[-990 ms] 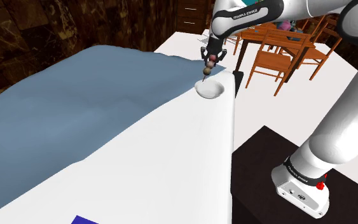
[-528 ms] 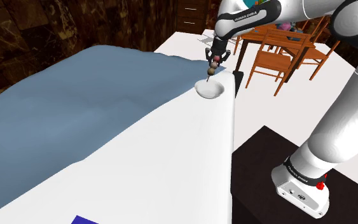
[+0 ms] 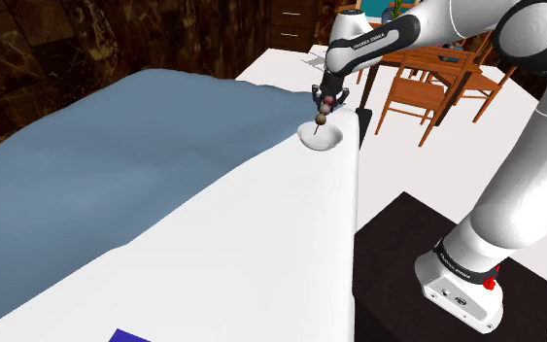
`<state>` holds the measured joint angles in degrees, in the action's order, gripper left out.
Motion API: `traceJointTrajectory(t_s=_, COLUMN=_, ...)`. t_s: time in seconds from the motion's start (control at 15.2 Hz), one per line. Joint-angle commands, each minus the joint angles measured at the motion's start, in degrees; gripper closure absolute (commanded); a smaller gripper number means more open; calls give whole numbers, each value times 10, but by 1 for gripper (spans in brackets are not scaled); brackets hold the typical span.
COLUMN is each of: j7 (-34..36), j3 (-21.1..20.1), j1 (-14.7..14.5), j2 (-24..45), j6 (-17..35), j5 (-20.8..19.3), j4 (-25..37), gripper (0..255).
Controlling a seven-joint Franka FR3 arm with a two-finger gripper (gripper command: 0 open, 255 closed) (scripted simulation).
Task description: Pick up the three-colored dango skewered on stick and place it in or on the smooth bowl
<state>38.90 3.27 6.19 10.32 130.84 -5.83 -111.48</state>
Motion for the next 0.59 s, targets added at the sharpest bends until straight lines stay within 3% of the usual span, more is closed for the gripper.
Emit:
traceJointTrajectory(t_s=0.0, j7=1, j3=0, j1=0, j2=7, j6=14, j5=0, j4=-7, gripper=255)
traceJointTrajectory(t_s=0.53, j7=4, j3=1, j1=1, j2=24, j6=46, j5=-2, j4=-22, gripper=255)
